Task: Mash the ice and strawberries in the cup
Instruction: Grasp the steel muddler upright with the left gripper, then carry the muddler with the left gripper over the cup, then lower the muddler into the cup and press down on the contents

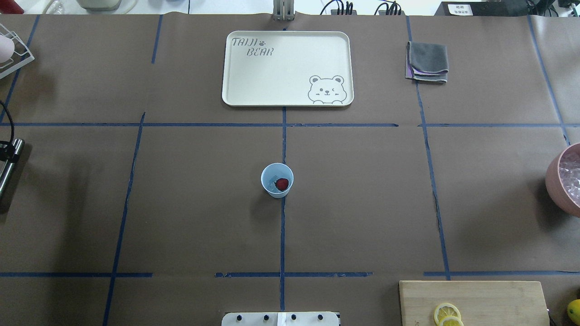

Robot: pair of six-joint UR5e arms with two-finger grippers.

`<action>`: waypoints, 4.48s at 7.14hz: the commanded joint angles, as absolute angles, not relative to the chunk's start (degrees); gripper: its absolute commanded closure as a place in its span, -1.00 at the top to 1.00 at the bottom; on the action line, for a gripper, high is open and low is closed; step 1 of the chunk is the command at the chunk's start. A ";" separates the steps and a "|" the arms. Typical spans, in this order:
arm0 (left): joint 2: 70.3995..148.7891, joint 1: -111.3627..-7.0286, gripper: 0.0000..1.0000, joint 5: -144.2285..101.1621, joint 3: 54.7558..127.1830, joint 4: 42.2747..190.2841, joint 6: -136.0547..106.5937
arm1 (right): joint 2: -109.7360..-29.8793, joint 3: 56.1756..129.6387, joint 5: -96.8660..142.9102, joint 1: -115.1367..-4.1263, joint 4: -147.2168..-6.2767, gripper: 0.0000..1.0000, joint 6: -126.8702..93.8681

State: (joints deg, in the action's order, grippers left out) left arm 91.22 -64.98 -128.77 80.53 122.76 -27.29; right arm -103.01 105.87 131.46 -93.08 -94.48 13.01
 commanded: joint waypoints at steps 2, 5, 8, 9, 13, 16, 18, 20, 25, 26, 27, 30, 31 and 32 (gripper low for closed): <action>91.66 -69.76 -1.00 -129.02 88.82 122.43 -22.19 | -103.01 105.91 131.49 -93.08 -94.48 0.98 13.01; 101.75 -73.30 -0.90 -131.39 94.38 123.22 -11.48 | -103.01 106.00 131.57 -93.08 -94.48 0.98 12.92; 107.64 -70.60 -1.00 -131.40 95.28 143.81 -15.38 | -103.01 107.21 131.66 -93.08 -94.48 0.98 13.01; 109.67 -67.62 -1.00 -131.48 95.36 147.97 -15.47 | -102.66 108.27 131.92 -93.08 -94.48 0.98 12.57; 116.53 -56.53 -1.00 -128.34 94.92 163.17 -23.98 | -102.83 108.19 132.36 -92.90 -94.57 0.98 12.39; 115.58 -42.23 -1.00 -108.79 94.49 182.48 -26.18 | -102.83 108.19 132.36 -92.90 -94.57 0.98 12.48; 115.84 -34.14 -1.00 -97.79 92.74 189.54 -25.84 | -102.83 108.19 132.36 -92.99 -94.48 0.98 12.48; 118.37 -25.87 -1.00 -85.66 85.29 197.91 -24.97 | -102.83 108.28 132.36 -92.99 -94.48 0.98 12.48; 121.73 -24.44 -1.00 -85.25 73.40 204.70 -22.77 | -102.92 108.28 132.36 -92.99 -94.57 0.98 12.39; 121.73 -22.61 -1.00 -84.73 72.69 205.48 -20.15 | -102.92 108.28 132.36 -92.99 -94.57 0.98 12.39; 121.82 -21.46 -1.00 -83.07 71.12 206.97 -19.52 | -102.92 108.28 132.36 -92.99 -94.57 0.98 12.39; 122.52 -22.05 -1.00 -82.62 71.71 206.90 -19.69 | -102.83 108.28 132.28 -92.99 -94.57 0.98 12.48; 122.95 -24.50 -1.00 -83.05 73.55 205.85 -20.73 | -102.83 108.19 132.19 -92.99 -94.48 0.98 12.57; 123.31 -26.44 -1.00 -84.01 74.17 204.01 -22.66 | -102.83 108.28 132.19 -92.99 -94.48 0.98 12.57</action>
State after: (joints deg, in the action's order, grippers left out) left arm 122.89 -24.17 -83.17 73.07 205.70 -20.89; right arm -102.83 108.26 132.22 -92.98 -94.51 12.54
